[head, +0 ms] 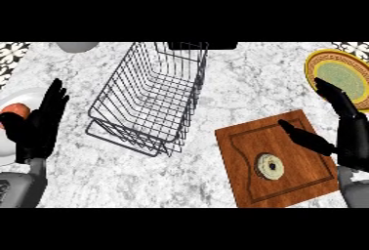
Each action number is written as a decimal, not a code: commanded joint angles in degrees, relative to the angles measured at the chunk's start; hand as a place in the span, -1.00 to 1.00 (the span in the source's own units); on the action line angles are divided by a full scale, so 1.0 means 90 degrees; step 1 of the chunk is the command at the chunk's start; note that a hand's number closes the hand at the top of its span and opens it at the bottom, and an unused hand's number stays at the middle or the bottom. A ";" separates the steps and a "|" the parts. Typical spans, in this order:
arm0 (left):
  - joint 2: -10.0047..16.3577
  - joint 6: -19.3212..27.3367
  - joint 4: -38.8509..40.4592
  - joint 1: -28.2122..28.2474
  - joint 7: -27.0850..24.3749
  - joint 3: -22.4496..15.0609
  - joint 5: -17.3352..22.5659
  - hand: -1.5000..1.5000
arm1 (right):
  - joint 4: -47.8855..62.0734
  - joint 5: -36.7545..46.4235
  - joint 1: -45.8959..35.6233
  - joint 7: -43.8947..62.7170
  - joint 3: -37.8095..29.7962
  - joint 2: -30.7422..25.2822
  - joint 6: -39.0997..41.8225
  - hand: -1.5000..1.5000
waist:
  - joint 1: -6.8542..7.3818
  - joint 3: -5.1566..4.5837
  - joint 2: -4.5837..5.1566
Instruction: Pick the cupcake from the cutting board and place it in the basket
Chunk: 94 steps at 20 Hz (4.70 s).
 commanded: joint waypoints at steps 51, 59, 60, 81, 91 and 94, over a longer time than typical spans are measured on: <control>-0.1189 -0.0376 -0.0674 -0.0049 0.0946 0.0618 -0.1387 0.00 | -0.2375 0.2235 0.2065 0.2947 -0.0157 0.0314 0.3709 -1.00 | 0.0106 0.0019 0.0037; -0.0967 -0.0987 -0.0740 -0.0049 0.0975 0.1139 -0.1236 0.00 | -0.2149 0.3113 0.2019 0.3048 0.0249 0.1029 0.3666 -1.00 | 0.0118 0.0019 0.0036; -0.1145 -0.0967 -0.0880 0.0570 0.0455 0.1021 -0.1318 0.00 | -0.2490 0.2982 0.2160 0.3248 0.0135 0.0940 0.3811 -1.00 | 0.0124 0.0018 0.0033; -0.1413 -0.1224 -0.0525 -0.0184 0.0727 0.1384 -0.1664 0.00 | -0.0317 0.4186 0.1280 0.2432 -0.0023 0.1764 0.3630 -1.00 | 0.0117 0.0018 0.0040; -0.1560 -0.1285 -0.0595 0.0167 0.0524 0.1411 -0.1700 0.00 | 0.0501 0.4081 0.0945 0.1802 0.0050 0.1644 0.4197 1.00 | 0.0144 0.0019 0.0042; -0.1529 -0.1335 -0.0590 0.0077 0.0583 0.1458 -0.1652 0.00 | 0.0654 0.4735 0.1266 0.1471 0.0547 0.1697 0.3764 1.00 | 0.0130 0.0019 0.0042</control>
